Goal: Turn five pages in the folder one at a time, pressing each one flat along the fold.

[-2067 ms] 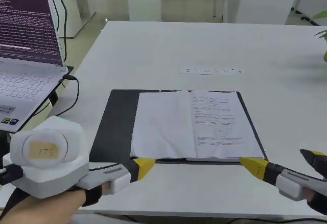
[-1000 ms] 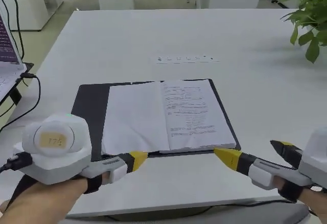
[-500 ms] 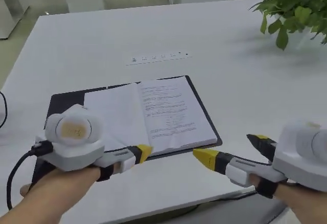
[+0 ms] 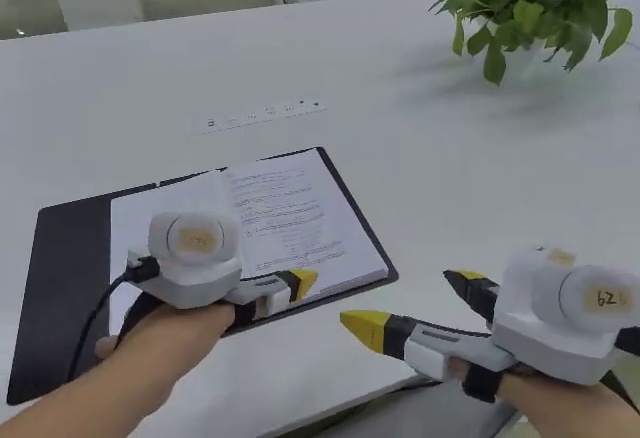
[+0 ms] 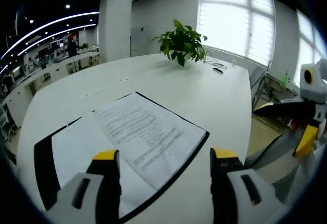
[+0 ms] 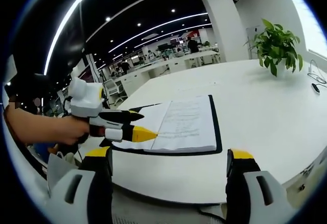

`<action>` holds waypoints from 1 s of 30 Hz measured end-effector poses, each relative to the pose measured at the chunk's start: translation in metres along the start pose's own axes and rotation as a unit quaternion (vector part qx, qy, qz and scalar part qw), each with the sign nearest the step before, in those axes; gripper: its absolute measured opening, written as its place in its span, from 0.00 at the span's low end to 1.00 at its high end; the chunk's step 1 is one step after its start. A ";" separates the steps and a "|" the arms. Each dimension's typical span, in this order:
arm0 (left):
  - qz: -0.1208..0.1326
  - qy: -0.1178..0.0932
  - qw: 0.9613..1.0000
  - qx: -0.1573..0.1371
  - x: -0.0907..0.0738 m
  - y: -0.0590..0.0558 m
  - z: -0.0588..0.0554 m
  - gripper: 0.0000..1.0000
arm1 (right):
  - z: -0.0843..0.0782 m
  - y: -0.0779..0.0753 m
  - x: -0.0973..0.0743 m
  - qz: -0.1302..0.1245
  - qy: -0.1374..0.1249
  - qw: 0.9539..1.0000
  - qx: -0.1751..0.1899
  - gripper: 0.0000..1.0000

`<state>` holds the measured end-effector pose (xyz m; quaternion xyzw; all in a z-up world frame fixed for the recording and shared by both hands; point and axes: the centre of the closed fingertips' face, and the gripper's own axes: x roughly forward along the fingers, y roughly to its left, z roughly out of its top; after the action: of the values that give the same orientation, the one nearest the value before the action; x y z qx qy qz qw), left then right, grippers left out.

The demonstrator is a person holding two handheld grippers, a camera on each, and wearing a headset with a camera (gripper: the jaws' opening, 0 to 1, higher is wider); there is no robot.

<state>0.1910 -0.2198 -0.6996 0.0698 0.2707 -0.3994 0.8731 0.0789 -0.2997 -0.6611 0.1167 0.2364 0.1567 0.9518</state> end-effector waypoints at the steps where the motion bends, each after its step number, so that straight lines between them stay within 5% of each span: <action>1: -0.002 0.000 1.000 0.002 0.005 -0.002 0.000 0.71 | -0.002 0.001 0.001 0.000 0.003 1.000 -0.004 0.92; 11: -0.005 0.007 1.000 -0.013 0.059 -0.011 -0.005 0.69 | -0.006 -0.001 0.003 -0.005 0.009 1.000 -0.014 0.91; 16: 0.006 -0.007 1.000 -0.016 0.081 -0.017 -0.005 0.66 | -0.005 -0.003 0.001 -0.006 0.001 1.000 -0.010 0.90; 27: 0.037 -0.014 0.999 -0.030 0.110 -0.022 -0.013 0.64 | -0.007 -0.005 -0.001 -0.005 -0.002 1.000 -0.011 0.87; 30: 0.043 0.001 0.999 -0.032 0.116 -0.021 -0.022 0.63 | -0.004 -0.004 -0.002 0.001 -0.010 1.000 -0.005 0.87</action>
<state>0.2285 -0.3024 -0.7775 0.0537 0.2810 -0.3526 0.8910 0.0763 -0.3037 -0.6645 0.1139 0.2259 0.1580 0.9545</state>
